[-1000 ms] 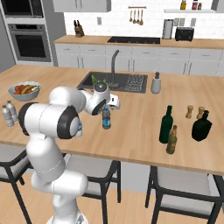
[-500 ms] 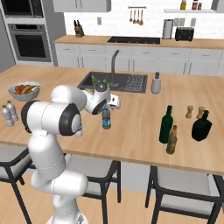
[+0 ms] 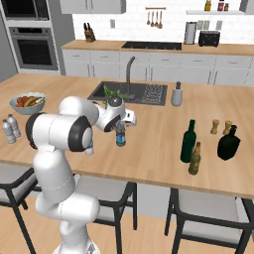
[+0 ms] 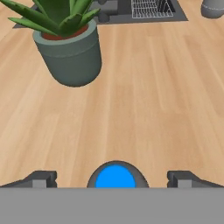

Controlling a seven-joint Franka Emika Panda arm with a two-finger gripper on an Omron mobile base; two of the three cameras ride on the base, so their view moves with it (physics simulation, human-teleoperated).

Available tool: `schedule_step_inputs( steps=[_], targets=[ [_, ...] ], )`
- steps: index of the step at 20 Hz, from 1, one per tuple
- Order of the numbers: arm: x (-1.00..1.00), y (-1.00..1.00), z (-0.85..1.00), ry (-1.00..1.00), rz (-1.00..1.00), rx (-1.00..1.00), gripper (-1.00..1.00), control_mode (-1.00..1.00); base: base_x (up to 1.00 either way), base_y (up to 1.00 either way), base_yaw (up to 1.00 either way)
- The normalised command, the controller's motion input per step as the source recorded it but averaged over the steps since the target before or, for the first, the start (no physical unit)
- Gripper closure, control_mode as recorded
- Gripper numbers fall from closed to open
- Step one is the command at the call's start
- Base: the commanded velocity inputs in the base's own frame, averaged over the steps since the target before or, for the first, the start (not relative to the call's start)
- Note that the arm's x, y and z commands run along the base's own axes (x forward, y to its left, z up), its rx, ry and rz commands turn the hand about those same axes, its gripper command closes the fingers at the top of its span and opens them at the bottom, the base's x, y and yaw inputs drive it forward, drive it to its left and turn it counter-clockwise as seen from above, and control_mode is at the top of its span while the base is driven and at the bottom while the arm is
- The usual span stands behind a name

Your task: Move the plastic bottles in the middle to the plastics group, and the glass bottles in the middle to the glass group.

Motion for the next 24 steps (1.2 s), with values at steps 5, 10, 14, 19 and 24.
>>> schedule_step_inputs(
  steps=[5,10,14,19,24],
  targets=[
    [0.01,0.00,-0.05,0.00,0.00,0.00,-1.00,-1.00,0.00,0.00,0.00],
    [0.00,0.00,0.00,0.00,0.00,0.00,-1.00,-1.00,0.00,0.00,0.00],
    [0.00,0.00,0.00,0.00,0.00,0.00,1.00,-1.00,0.00,0.00,0.00],
    [0.00,0.00,0.00,0.00,0.00,0.00,1.00,-1.00,0.00,0.00,0.00],
    [0.00,0.00,0.00,0.00,0.00,0.00,1.00,-1.00,0.00,0.00,0.00]
  ],
)
